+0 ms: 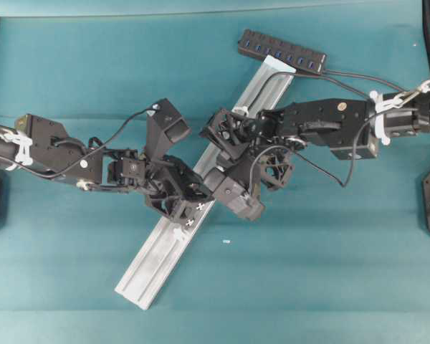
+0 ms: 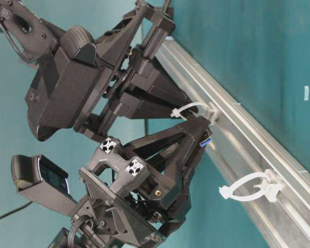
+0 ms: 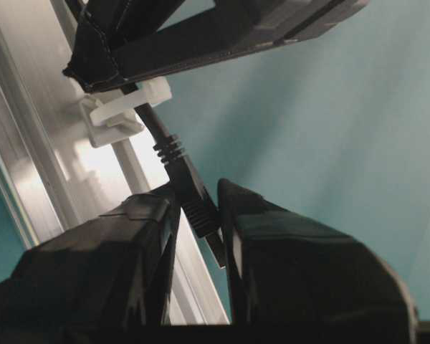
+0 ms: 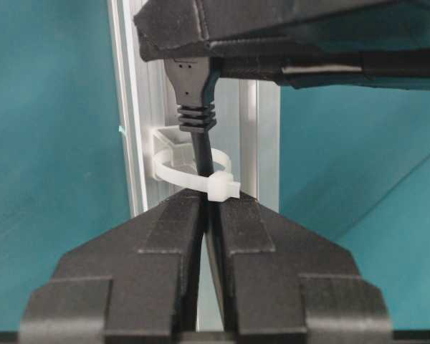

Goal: Pass the USB cable through three rings with both arms.

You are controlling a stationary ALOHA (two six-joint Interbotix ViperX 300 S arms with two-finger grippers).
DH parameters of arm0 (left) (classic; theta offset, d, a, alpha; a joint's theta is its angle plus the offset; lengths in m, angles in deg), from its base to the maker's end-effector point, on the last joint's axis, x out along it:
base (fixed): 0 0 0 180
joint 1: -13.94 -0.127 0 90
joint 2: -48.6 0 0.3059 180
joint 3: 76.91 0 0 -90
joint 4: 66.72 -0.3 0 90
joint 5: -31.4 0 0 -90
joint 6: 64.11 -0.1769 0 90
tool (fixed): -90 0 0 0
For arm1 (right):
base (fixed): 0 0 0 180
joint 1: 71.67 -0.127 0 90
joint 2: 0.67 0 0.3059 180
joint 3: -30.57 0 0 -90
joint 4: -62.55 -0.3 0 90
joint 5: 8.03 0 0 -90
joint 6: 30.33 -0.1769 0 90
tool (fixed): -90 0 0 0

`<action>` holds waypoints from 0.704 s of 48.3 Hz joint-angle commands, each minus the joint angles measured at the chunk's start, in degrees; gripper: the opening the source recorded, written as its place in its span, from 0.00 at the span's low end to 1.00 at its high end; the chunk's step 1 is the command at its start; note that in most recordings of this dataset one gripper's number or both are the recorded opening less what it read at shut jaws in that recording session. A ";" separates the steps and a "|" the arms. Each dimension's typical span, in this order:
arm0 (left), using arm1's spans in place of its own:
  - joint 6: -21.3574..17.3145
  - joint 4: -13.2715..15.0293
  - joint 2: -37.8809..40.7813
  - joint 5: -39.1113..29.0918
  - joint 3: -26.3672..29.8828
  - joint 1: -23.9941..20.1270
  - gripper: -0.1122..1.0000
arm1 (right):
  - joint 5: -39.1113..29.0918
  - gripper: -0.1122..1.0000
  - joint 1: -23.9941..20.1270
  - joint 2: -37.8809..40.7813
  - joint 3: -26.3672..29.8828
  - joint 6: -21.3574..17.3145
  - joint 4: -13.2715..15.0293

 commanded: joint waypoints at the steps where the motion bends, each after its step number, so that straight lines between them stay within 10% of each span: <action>1: -0.09 -0.26 -1.05 0.35 0.88 0.18 0.28 | 0.35 0.16 0.00 -0.18 0.09 -0.79 -0.35; 20: 1.14 -0.26 -1.14 -0.97 0.62 0.00 0.25 | 0.35 0.21 0.35 -1.41 -0.26 -0.88 -5.10; 34: 2.20 -0.26 -2.55 -1.05 -1.49 0.97 0.22 | -0.26 0.85 0.44 -4.13 -2.02 -2.29 -5.10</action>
